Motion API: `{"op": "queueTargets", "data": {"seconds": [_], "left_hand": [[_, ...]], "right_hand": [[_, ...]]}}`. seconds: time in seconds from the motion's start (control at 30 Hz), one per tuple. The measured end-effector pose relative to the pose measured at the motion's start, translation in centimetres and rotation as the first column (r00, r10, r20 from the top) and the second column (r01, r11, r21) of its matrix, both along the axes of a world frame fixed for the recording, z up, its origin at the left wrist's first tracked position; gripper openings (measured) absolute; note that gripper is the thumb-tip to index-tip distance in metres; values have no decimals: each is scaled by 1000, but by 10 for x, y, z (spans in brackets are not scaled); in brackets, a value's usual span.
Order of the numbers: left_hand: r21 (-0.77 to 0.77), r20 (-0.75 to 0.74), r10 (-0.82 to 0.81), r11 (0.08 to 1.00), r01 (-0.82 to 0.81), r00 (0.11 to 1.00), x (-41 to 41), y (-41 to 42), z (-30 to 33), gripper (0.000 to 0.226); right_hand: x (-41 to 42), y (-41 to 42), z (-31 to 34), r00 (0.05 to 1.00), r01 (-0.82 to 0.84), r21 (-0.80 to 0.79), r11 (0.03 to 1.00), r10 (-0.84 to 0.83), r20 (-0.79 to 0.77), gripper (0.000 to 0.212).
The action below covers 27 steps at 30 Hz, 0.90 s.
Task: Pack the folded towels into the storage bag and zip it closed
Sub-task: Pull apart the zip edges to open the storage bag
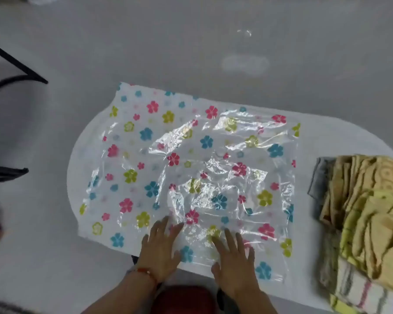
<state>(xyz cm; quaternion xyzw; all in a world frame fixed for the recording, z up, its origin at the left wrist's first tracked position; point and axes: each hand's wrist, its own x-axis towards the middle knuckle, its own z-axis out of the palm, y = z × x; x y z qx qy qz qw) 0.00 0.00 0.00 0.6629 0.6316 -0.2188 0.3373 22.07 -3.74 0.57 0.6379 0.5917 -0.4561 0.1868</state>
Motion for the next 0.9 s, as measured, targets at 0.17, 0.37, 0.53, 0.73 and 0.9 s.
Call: {"op": "queueTargets", "data": {"seconds": [0.17,0.37,0.53,0.73,0.9], "left_hand": [[278,-132,-351,885,374,927,6,19,-81,72],[497,-175,-398,754,430,901,-2,32,-128,76],[619,-173,-388,672,406,905,-6,27,-137,78],[693,-154,-414,602,397,897,-11,23,-139,72],[770,0,-494,555,315,870,-16,20,-139,57]], "right_hand": [[2,0,-89,996,-50,439,897,10,92,73],[6,7,-146,982,-71,700,711,-72,174,71],[7,-2,-152,993,-69,795,603,-36,113,75],[0,-5,-154,945,-211,863,459,323,60,71],[3,-5,-158,929,-284,880,381,334,156,62]]}}
